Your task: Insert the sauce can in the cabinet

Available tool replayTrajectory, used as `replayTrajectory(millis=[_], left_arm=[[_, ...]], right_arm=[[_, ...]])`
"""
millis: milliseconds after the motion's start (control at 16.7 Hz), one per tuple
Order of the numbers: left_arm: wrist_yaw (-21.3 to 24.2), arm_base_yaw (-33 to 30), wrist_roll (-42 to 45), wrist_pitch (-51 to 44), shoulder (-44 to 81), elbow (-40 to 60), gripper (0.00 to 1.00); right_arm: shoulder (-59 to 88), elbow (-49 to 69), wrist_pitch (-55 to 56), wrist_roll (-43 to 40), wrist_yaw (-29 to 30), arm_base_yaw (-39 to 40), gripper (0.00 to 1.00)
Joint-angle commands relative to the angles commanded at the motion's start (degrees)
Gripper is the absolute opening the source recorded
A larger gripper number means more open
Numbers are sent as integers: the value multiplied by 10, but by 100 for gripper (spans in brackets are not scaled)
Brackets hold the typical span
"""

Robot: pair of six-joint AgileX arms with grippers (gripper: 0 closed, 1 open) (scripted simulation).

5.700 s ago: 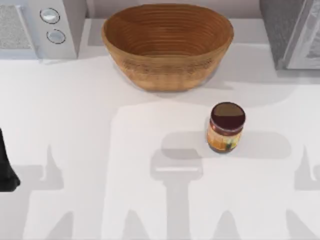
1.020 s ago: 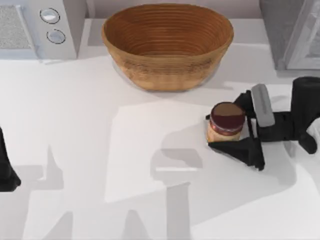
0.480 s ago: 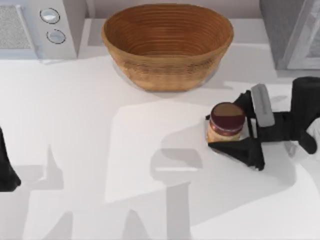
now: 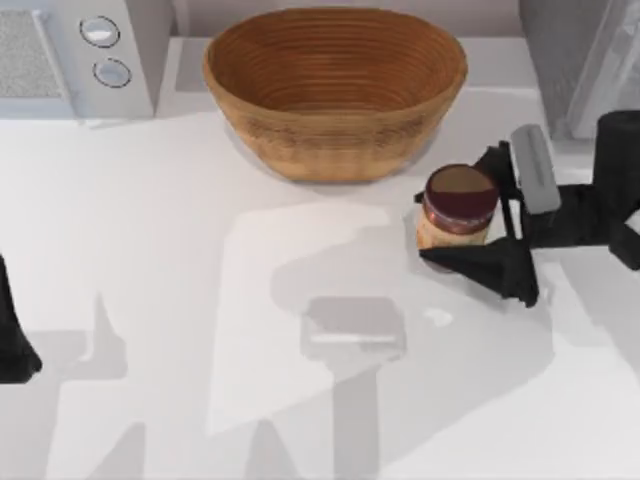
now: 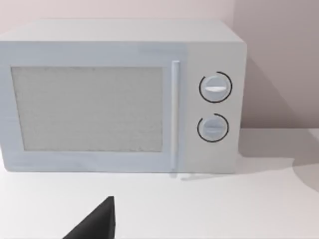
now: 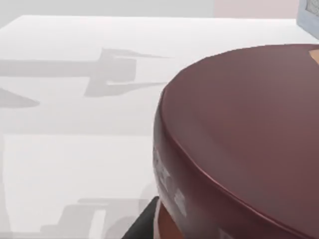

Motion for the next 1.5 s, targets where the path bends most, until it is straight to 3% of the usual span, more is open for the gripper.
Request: replayTrajectory(millis=[420, 960, 1200, 1500], left_arm=[[0, 0, 0, 0, 0, 0, 100], [0, 0, 0, 0, 0, 0, 100], [0, 0, 0, 0, 0, 0, 100], [0, 0, 0, 0, 0, 0, 100]], right_arm=[[-168, 20, -201, 4, -1, 0, 0], [-195, 3, -231, 20, 9, 2, 0], [-279, -84, -281, 74, 83, -4, 0], [-520, -220, -341, 121, 267, -30, 0]])
